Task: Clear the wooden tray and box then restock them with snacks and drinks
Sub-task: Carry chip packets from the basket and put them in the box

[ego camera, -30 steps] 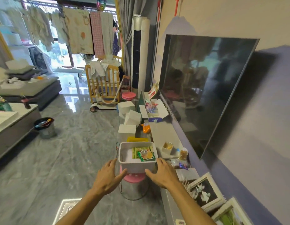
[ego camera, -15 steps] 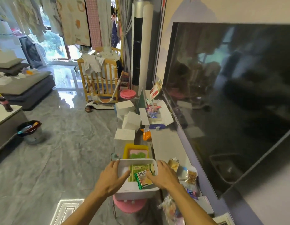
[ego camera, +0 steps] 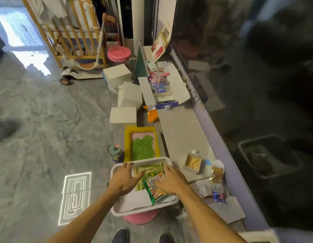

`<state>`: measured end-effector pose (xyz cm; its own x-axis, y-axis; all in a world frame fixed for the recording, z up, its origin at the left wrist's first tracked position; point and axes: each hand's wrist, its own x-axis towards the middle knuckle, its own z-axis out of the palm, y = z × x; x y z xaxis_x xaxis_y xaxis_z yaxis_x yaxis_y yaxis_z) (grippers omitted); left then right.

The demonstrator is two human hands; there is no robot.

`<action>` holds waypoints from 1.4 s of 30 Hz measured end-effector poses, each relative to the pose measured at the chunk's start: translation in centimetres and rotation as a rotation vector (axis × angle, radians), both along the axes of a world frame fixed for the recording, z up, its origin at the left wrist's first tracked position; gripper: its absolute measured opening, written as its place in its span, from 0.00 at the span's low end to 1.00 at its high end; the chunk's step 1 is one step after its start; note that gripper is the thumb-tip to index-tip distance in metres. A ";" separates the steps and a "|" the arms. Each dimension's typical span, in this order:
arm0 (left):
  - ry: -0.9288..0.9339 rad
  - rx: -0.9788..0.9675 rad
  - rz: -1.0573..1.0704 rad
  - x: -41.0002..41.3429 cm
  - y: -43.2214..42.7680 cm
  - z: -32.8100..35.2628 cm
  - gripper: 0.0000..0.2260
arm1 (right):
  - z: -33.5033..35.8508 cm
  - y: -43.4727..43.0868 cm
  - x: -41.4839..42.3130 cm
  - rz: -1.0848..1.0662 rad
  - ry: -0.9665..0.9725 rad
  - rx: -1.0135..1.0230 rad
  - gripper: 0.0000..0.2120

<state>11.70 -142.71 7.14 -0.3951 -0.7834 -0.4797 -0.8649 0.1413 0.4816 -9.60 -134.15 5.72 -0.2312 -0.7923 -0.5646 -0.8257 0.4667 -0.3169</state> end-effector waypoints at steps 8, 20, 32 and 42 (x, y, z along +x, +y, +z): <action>-0.088 0.226 0.177 -2.7 -2.9 -21.1 0.45 | -19.8 -5.5 -3.7 0.391 0.031 0.107 0.50; 0.041 0.517 0.682 -4.1 -3.6 -38.1 0.41 | -27.4 -4.9 -5.1 0.647 0.134 0.110 0.44; 0.352 0.623 0.629 -4.2 -4.1 -27.4 0.10 | -20.5 -4.6 -5.2 0.531 0.041 0.136 0.27; 0.683 0.253 0.718 -0.5 -11.3 -3.3 0.09 | 0.2 -9.3 -7.1 0.039 -0.012 -0.168 0.32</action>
<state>11.22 -154.05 3.80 -0.1230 -0.8498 -0.5125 -0.2352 -0.4767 0.8470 -16.68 -143.42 5.90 -0.1927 -0.8838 -0.4263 -0.8377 0.3744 -0.3976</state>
